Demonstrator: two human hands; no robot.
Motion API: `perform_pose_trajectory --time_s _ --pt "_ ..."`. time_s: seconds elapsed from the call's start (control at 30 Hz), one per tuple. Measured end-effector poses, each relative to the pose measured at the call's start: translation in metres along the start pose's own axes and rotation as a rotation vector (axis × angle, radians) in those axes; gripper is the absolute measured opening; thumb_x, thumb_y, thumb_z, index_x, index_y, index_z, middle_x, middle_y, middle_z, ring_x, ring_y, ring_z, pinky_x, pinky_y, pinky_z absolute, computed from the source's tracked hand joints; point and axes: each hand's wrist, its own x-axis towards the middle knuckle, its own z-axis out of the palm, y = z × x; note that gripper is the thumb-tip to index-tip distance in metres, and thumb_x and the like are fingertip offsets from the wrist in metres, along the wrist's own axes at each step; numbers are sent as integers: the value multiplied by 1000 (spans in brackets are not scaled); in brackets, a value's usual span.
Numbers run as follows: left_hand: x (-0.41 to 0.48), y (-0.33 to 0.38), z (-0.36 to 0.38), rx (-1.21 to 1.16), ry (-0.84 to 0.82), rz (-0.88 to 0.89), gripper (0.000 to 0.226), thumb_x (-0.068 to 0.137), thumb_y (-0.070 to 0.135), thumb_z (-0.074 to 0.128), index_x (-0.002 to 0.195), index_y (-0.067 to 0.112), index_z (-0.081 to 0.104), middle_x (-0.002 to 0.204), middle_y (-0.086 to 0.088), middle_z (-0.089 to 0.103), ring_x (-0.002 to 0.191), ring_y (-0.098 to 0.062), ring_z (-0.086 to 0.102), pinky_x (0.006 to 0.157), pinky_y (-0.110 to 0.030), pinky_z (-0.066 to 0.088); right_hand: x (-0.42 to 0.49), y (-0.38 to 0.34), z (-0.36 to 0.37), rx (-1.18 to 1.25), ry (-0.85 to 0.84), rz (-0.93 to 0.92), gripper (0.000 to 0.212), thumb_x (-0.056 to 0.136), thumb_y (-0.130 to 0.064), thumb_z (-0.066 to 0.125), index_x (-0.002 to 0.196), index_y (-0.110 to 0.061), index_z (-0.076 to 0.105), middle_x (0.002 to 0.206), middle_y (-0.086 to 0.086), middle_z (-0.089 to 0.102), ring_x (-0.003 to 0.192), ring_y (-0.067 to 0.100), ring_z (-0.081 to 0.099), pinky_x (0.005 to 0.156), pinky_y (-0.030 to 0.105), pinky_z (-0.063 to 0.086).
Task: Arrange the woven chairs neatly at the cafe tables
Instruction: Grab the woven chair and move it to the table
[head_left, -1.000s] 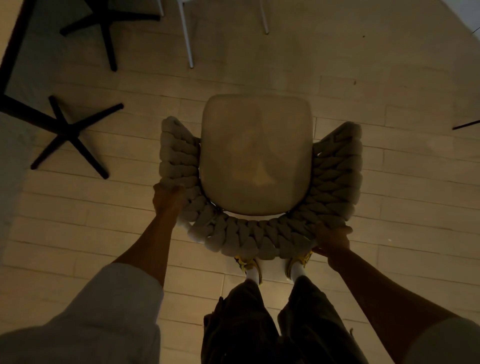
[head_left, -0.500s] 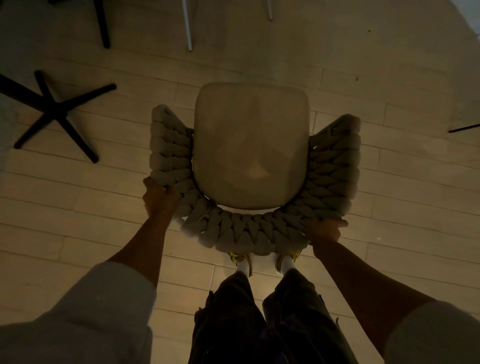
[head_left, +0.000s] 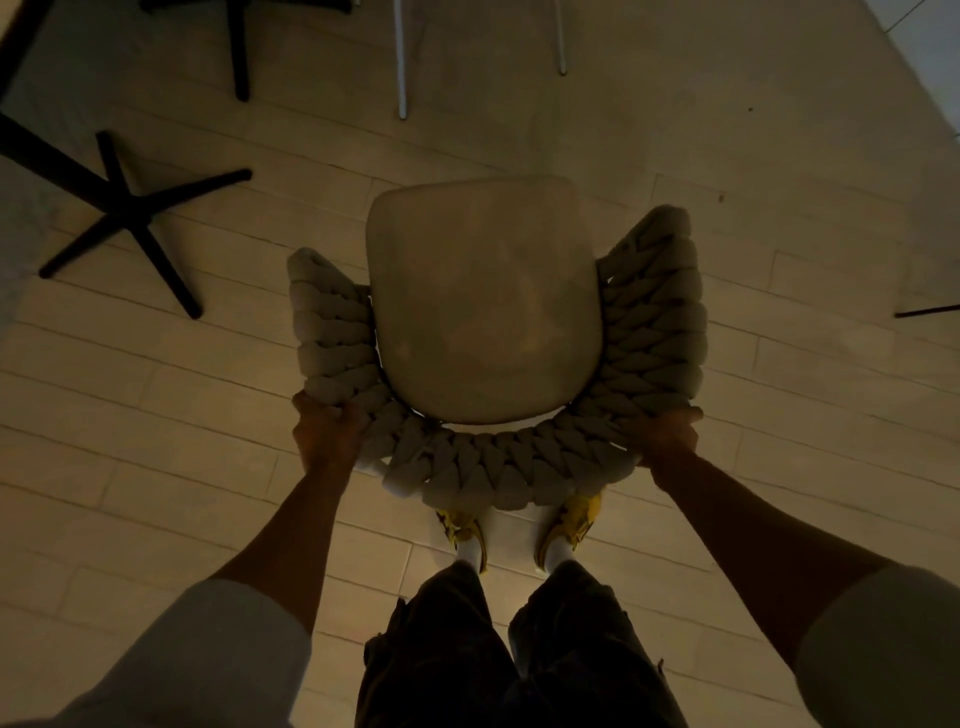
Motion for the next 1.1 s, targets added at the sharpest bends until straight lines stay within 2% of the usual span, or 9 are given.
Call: perform_pose_trajectory --time_s 0.1,0.23,0.37,0.5,0.57,0.73,0.9,1.0,1.1 --pt "-4 -1 5 -42 16 -21 48 94 25 67 130 8 41 109 -17 60 99 -38 62 76 -43 52 12 -25 -8 -33 -24 -48 86 91 -33 73 150 -10 15 137 23 49 109 45 62 76 56 60" --pt "-8 0 13 -93 35 -51 47 92 25 68 129 11 42 109 -14 60 94 -35 62 72 -41 50 30 -55 -13 -43 -71 -152 65 91 -29 74 134 -10 30 135 21 51 99 38 62 61 49 59" --pt "-17 6 22 -136 56 -80 51 92 28 68 133 13 42 122 -19 61 103 -38 63 74 -41 51 43 -86 -16 -92 -83 -249 71 84 -31 80 133 -7 34 133 20 52 106 39 61 77 56 60" --pt "-20 14 28 -172 51 -110 58 90 34 70 138 17 41 129 -18 59 109 -39 61 81 -46 55 46 -119 -15 -54 -112 -329 93 70 -37 87 140 -10 33 133 18 52 112 38 59 85 58 57" --pt "-19 17 31 -177 50 -122 62 86 38 74 137 20 43 129 -16 60 107 -39 63 83 -50 58 49 -134 -17 -71 -120 -389 91 73 -38 84 143 -13 32 135 19 53 114 41 59 87 58 57" --pt "-18 25 37 -293 22 -161 70 80 38 82 138 17 48 117 -6 61 99 -30 67 78 -50 63 60 -157 -26 -128 -156 -509 77 89 -27 68 154 -21 26 143 15 51 121 38 56 87 38 49" --pt "-34 25 34 -392 106 -117 61 82 26 83 135 16 58 116 -7 71 91 -23 72 74 -46 64 61 -150 -44 -231 -148 -593 73 97 -29 61 158 -20 22 145 18 52 121 38 58 82 33 46" --pt "-55 28 17 -106 251 52 33 85 36 77 116 30 66 96 5 76 78 -14 73 71 -46 64 58 -136 -52 -303 -95 -756 69 92 -31 66 152 -15 36 137 14 58 115 34 63 90 39 54" --pt "-73 34 2 266 283 385 12 91 39 68 102 35 67 91 15 71 76 -6 68 69 -35 58 53 -117 -56 -521 35 -962 54 89 -25 67 137 -12 48 132 12 54 110 34 62 85 48 57"
